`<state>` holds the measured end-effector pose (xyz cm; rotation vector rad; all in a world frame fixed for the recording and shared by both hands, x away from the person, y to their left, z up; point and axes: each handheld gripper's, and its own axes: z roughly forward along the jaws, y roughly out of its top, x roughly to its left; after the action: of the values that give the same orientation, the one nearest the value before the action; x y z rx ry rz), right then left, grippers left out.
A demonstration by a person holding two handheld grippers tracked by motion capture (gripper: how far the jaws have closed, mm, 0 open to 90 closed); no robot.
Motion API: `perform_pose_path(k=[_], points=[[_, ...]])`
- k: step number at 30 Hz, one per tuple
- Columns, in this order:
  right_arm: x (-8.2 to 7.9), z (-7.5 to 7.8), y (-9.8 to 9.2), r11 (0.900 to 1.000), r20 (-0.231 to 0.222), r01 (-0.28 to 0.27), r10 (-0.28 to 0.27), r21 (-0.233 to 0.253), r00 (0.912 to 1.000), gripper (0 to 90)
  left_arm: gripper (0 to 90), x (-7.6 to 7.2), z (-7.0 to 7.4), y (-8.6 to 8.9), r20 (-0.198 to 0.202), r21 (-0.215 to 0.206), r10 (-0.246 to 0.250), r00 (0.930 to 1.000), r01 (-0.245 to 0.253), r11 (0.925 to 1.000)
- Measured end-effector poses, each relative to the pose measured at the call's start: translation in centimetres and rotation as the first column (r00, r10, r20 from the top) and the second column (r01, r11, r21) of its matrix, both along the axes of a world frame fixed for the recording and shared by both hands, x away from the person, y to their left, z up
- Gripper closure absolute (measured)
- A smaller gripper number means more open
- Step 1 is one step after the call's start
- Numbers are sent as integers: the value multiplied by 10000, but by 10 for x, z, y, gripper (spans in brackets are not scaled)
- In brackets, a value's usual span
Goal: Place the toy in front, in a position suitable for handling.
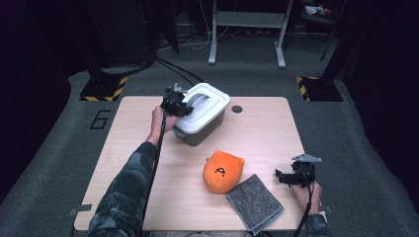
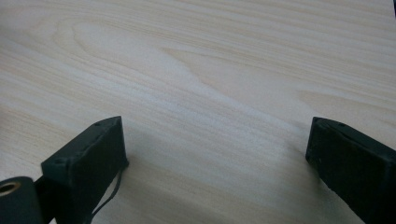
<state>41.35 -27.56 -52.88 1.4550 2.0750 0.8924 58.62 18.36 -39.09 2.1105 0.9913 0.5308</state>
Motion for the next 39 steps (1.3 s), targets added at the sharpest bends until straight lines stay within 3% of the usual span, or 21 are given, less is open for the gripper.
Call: perform_pose_path(k=[5, 10, 18, 39], points=[[0, 0, 0, 10000, 2, 0, 0, -5, 10000, 42, 656, 3, 1, 6, -57, 164, 22, 10000, -21, 9999], [0, 0, 0, 10000, -9, 10, -10, 3, 10000, 42, 662, 2, 2, 5, 80, 721, 135, 9999, -141, 9973], [0, 0, 0, 10000, 10, -10, 10, -9, 10000, 42, 668, 4, 1, 15, 5, 428, 279, 9996, -279, 9987], [0, 0, 0, 10000, -13, 23, -23, 6, 10000, 42, 673, 3, 1, 43, -40, 411, 658, 9978, -656, 9970]])
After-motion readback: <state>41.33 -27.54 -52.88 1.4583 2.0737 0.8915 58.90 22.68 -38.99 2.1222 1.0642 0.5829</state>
